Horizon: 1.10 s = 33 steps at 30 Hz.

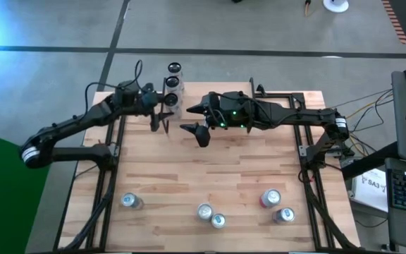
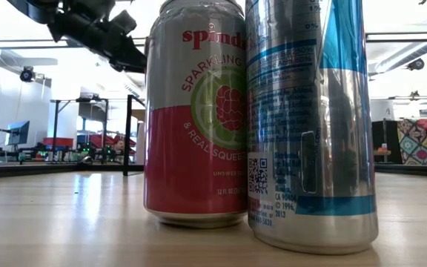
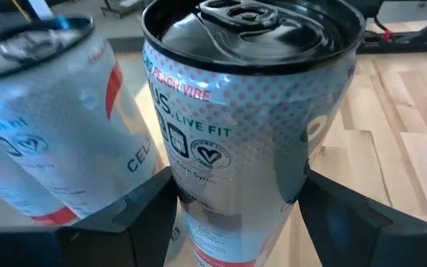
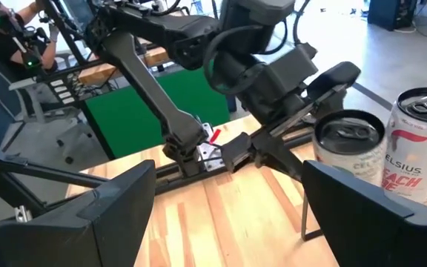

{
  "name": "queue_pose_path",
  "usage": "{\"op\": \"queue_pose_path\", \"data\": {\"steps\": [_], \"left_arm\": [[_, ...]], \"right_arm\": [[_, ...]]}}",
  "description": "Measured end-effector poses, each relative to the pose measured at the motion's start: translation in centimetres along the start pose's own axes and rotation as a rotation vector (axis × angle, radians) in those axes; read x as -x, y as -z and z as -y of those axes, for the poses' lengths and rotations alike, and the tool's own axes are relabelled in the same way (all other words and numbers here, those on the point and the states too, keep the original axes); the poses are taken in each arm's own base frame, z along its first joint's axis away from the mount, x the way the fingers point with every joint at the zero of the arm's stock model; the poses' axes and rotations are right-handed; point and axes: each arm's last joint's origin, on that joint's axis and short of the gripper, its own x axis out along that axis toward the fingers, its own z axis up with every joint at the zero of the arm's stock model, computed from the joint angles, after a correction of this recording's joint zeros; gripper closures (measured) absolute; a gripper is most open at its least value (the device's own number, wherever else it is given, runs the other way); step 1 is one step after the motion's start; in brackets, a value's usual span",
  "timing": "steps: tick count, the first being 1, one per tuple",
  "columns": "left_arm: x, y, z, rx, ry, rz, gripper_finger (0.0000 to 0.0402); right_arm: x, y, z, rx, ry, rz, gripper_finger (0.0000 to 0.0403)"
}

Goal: Place canned beverage on shelf
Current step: Put the white-pink soda can on the shelf aligned with the other white-pink soda cans

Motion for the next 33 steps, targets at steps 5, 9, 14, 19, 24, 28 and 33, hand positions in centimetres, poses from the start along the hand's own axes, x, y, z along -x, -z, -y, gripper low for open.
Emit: {"op": "queue_pose_path", "data": {"steps": [5,9,14,19,24,28,33], "left_arm": [[-0.8,-0.3,-0.6,0.03,0.047,-0.035,0.0159],[-1.1,-0.7,-1.0,0.024,0.048,-0.042,0.0159],[-0.7,-1.2,-1.6,0.015,0.02,-0.046,0.0159],[-0.4,-1.0,-2.1,0.022,0.013,-0.064,0.0159],[-0.5,-0.8,-2.1,0.027,0.024,-0.071,0.0159],[-0.5,-0.8,-2.1,0.027,0.034,-0.066,0.0159],[-0.6,-0.7,-2.1,0.03,0.04,-0.067,0.0159]], "right_arm": [[0.0,0.1,0.0,-0.004,0.002,-0.006,0.0076],[0.0,0.3,0.0,-0.004,0.007,-0.03,0.0076],[0.0,0.5,0.1,-0.008,0.013,-0.054,0.0076],[0.0,0.5,0.0,-0.008,0.012,-0.054,0.0076],[0.0,0.5,0.1,-0.001,0.012,-0.053,0.0076],[0.0,0.5,0.1,-0.001,0.012,-0.053,0.0076],[0.0,0.5,0.1,-0.001,0.012,-0.052,0.0076]]}}
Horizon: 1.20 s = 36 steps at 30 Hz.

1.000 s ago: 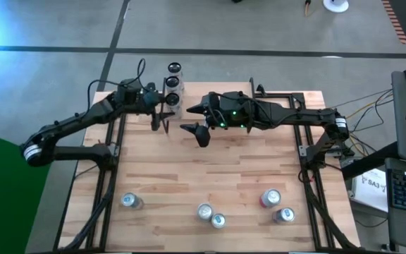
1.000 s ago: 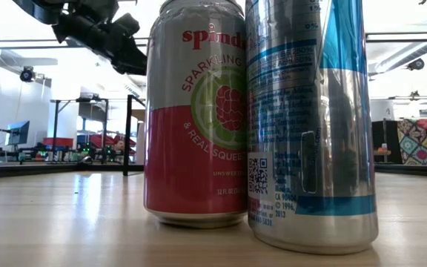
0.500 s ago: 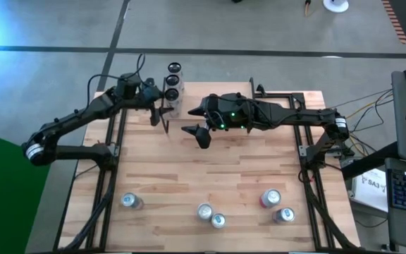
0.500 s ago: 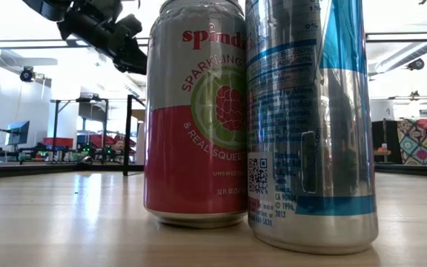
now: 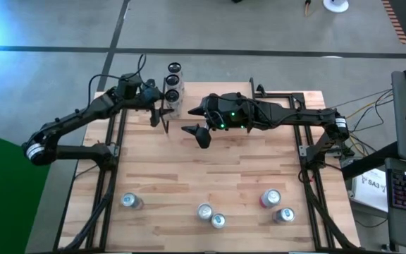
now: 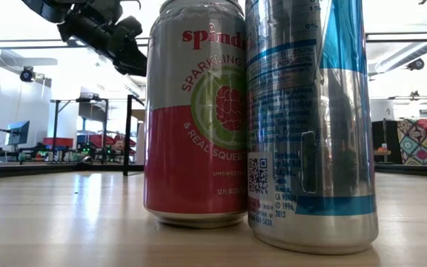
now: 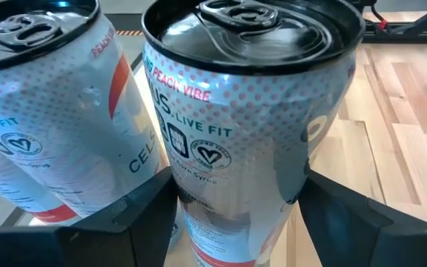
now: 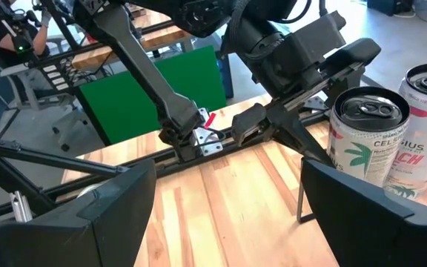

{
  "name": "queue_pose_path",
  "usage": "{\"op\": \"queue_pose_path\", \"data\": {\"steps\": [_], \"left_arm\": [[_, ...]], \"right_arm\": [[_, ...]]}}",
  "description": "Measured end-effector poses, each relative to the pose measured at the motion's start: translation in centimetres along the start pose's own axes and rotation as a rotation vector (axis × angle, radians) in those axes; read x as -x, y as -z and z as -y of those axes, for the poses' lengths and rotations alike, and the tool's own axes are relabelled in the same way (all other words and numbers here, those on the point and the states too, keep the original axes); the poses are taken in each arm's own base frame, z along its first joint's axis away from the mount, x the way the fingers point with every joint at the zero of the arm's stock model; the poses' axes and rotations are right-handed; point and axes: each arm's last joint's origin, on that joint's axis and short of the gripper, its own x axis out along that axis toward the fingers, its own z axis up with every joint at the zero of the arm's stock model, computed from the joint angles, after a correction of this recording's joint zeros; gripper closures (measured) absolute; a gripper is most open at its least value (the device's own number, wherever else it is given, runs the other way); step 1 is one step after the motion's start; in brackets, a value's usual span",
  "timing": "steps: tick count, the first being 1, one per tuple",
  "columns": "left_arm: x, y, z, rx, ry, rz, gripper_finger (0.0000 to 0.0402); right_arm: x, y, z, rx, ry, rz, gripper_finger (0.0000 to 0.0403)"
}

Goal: Place canned beverage on shelf
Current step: Put the white-pink soda can on the shelf aligned with the other white-pink soda cans, then put the bottom right pink-white soda can on the shelf

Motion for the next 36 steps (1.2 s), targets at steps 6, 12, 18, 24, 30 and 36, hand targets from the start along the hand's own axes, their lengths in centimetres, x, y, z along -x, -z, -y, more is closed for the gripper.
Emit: {"op": "queue_pose_path", "data": {"steps": [6,12,18,24,30,36], "left_arm": [[-0.2,0.1,-0.2,0.021,-0.033,-0.01,0.0138],[-0.2,0.1,-0.3,0.036,-0.049,-0.02,0.0105],[-0.1,0.1,-0.3,0.052,-0.048,-0.021,0.0084],[0.6,-0.4,-0.4,0.044,-0.095,-0.044,0.0074],[1.1,-0.5,-0.6,0.05,-0.113,-0.085,0.0073],[1.9,-0.5,-0.5,0.071,-0.111,-0.13,0.0073]], "right_arm": [[0.0,0.0,0.0,0.0,0.0,0.0,0.0076],[0.0,0.0,0.0,-0.005,0.0,0.0,0.0076],[0.0,0.0,0.0,-0.008,0.0,0.0,0.0076],[0.0,0.0,0.0,-0.011,0.0,0.0,0.0076],[0.0,0.0,0.0,-0.011,0.0,0.0,0.0076],[0.0,0.1,0.1,-0.059,0.015,-0.009,0.0076]]}}
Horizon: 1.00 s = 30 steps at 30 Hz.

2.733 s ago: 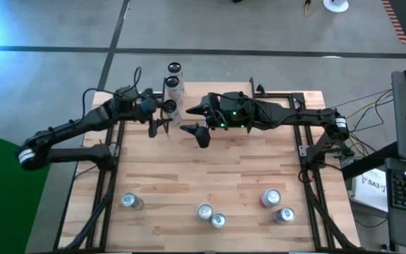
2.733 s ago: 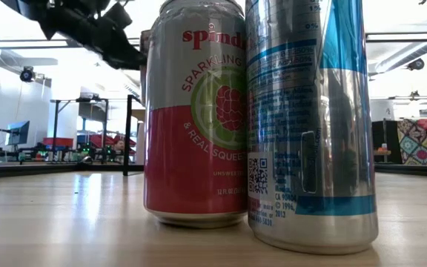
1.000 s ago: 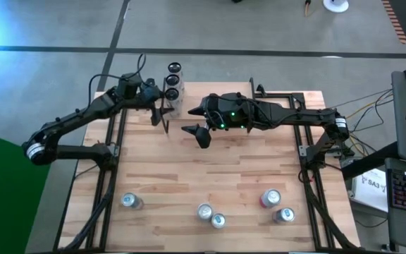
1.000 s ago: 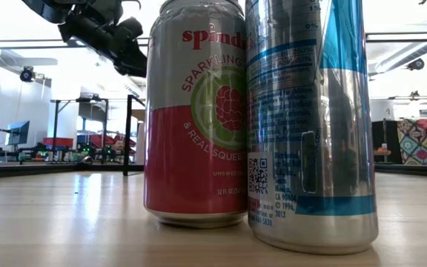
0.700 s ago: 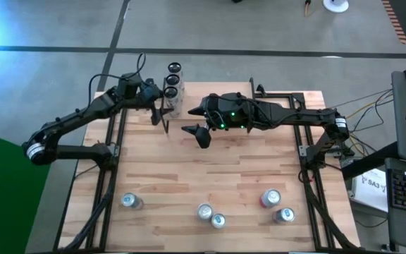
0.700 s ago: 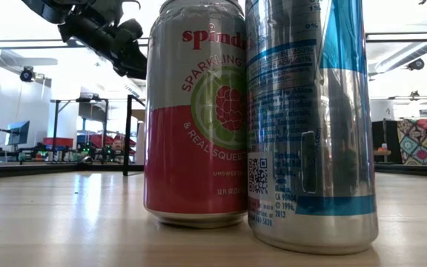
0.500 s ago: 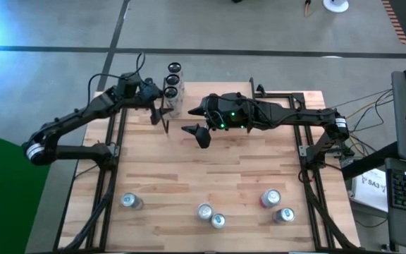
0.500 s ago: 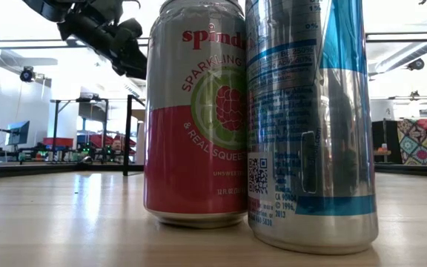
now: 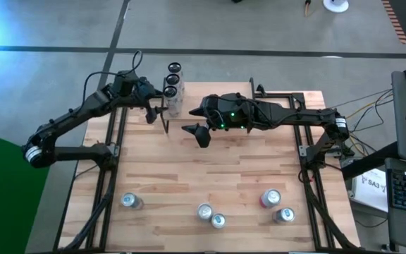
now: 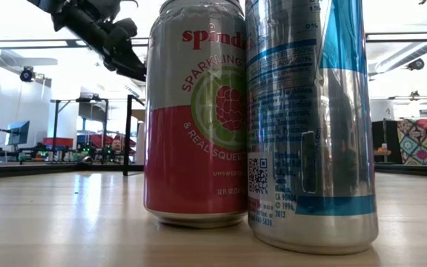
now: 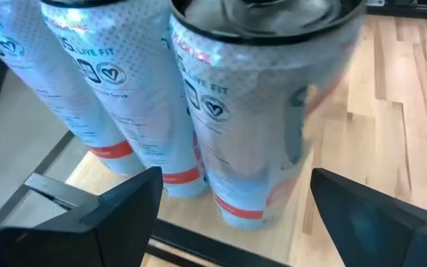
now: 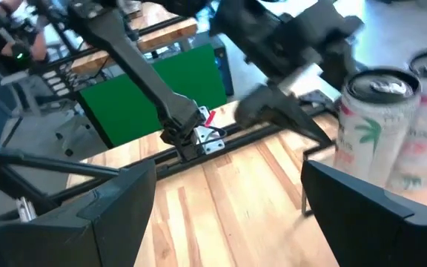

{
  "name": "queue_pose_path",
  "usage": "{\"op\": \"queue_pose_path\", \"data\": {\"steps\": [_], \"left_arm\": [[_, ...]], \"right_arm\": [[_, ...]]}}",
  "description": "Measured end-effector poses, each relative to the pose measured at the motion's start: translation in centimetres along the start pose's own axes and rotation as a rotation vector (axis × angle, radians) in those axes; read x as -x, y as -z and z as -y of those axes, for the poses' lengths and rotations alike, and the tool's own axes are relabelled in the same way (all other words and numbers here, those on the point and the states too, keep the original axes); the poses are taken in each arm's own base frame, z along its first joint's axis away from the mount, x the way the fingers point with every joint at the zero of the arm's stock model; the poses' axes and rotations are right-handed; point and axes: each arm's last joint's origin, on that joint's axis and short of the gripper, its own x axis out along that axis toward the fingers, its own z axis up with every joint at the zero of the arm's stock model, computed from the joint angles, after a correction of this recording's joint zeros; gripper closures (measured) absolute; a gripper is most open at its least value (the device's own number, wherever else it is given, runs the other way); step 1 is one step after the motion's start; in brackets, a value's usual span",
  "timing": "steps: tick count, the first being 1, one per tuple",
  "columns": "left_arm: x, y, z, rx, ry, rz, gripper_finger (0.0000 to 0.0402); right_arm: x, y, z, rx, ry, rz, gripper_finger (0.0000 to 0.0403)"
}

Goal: Place canned beverage on shelf
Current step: Put the bottom right pink-white soda can on the shelf

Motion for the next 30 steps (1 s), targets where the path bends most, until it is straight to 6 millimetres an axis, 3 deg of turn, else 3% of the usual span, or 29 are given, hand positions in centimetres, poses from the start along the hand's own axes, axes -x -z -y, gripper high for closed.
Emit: {"op": "queue_pose_path", "data": {"steps": [8,17,23,30], "left_arm": [[2.7,0.3,0.8,-0.016,-0.01,0.001,0.0073],[6.9,0.9,2.4,0.143,-0.025,0.074,0.0073],[7.9,1.9,3.2,0.278,0.013,0.086,0.0073],[8.1,3.7,3.8,0.375,0.02,0.086,0.0073]], "right_arm": [[0.1,1.0,0.7,-0.057,0.133,-0.078,0.0076],[0.5,2.6,-1.6,-0.098,0.1,-0.161,0.0076],[0.8,4.9,-4.2,-0.097,0.066,-0.275,0.0076],[1.6,7.9,-5.3,-0.181,0.144,-0.447,0.0076]]}}
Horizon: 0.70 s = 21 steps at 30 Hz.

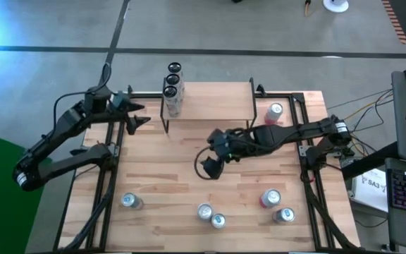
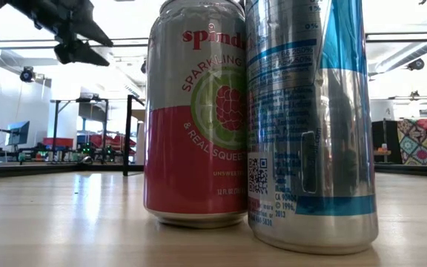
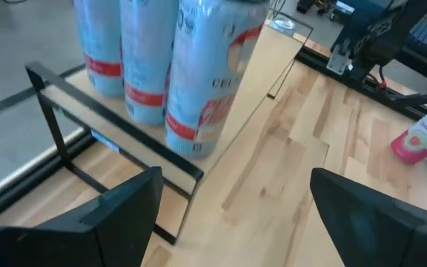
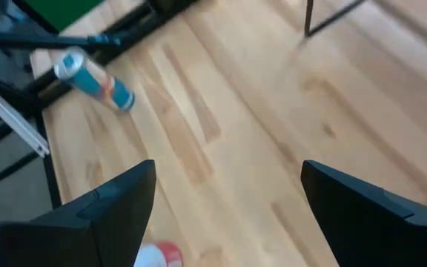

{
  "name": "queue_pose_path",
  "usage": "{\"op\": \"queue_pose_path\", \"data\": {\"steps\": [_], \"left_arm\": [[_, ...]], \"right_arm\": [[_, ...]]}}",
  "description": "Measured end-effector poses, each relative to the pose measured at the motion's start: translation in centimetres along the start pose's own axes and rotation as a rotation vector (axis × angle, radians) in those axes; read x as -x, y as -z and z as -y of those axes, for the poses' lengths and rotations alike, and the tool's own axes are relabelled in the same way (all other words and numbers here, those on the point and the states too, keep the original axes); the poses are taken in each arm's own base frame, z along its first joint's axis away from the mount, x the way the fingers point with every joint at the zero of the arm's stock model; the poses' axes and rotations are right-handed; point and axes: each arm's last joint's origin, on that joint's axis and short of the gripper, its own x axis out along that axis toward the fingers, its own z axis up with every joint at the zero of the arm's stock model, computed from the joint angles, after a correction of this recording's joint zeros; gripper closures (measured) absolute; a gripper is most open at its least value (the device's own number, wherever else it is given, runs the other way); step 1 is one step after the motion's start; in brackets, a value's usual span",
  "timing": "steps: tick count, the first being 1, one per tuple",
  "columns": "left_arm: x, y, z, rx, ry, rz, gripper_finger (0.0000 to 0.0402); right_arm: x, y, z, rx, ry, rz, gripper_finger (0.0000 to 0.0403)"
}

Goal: Place canned beverage on shelf
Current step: Put the bottom right pink-white soda can on the shelf

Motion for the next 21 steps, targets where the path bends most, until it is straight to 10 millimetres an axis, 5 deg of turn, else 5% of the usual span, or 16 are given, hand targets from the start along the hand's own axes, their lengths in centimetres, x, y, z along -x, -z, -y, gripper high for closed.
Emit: {"op": "queue_pose_path", "data": {"steps": [11,21], "left_arm": [[-2.5,3.9,-1.2,0.067,-0.064,-0.104,0.0073],[-1.4,4.6,-0.5,0.072,0.059,-0.04,0.0097]], "right_arm": [[-3.2,4.8,0.0,-0.19,0.039,-0.093,0.0076],[-0.2,9.8,-0.1,-0.452,0.374,-0.38,0.0076]]}}
